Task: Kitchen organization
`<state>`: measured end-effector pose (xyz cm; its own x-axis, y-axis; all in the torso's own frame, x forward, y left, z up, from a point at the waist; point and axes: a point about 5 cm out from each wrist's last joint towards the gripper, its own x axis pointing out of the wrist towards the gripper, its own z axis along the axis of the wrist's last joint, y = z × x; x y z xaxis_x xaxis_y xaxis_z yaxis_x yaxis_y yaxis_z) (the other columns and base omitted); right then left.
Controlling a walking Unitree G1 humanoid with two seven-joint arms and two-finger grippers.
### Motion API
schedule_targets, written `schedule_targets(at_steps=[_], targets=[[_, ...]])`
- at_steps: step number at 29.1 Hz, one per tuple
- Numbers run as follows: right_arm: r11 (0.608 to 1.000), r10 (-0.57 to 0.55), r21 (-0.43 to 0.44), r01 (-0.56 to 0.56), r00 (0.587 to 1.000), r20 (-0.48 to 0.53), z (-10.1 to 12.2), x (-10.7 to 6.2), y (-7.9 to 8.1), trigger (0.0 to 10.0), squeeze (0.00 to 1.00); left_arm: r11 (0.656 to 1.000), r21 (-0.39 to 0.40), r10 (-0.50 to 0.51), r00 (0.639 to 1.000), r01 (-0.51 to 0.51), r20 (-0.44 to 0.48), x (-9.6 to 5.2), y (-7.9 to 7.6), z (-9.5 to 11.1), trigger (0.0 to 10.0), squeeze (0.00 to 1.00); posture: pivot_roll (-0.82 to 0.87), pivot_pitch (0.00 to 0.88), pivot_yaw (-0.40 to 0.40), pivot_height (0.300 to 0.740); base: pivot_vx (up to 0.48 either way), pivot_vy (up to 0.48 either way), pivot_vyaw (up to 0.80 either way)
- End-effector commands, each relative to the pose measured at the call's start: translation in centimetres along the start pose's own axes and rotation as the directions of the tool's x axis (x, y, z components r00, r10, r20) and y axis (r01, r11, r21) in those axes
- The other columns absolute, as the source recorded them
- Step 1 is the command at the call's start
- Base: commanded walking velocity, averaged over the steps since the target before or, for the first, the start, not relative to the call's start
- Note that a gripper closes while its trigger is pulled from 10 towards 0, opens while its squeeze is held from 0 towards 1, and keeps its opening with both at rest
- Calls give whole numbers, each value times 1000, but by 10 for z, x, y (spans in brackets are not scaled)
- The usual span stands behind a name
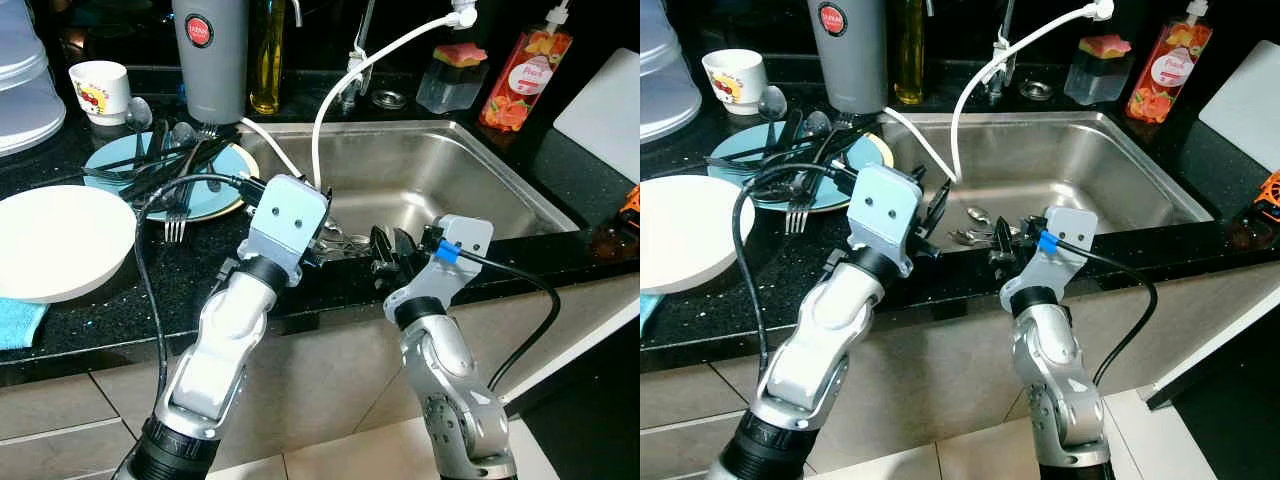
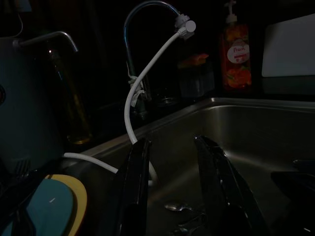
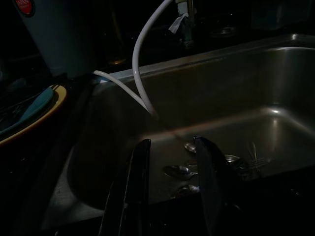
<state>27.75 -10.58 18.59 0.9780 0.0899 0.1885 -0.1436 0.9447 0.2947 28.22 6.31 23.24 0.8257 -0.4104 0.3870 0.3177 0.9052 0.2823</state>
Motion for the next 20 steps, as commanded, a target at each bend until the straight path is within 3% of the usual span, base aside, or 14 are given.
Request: schedule_targets(at_steps=[1, 6, 15, 20], targets=[[999, -13, 32, 14, 1000, -12, -4, 0, 3, 10000, 0, 1000, -22, -10, 999, 9, -33, -1, -6, -7, 10000, 0, 195, 49, -100, 740, 0, 0, 0], [999, -11, 34, 12, 1000, -17, -5, 0, 4, 10000, 0, 998, -55, 12, 995, -18, -94, -7, -1, -21, 10000, 0, 199, 51, -103, 740, 0, 0, 0], [999, -19, 31, 20, 999, -35, -10, -2, 2, 10000, 0, 999, -40, 8, 992, -14, -126, -16, -4, -30, 10000, 0, 200, 60, -105, 740, 0, 0, 0], [999, -31, 29, 33, 998, -53, -15, -2, 1, 10000, 0, 996, -57, 60, 983, -71, -175, -19, 7, -38, 10000, 0, 205, 65, -104, 740, 0, 0, 0]])
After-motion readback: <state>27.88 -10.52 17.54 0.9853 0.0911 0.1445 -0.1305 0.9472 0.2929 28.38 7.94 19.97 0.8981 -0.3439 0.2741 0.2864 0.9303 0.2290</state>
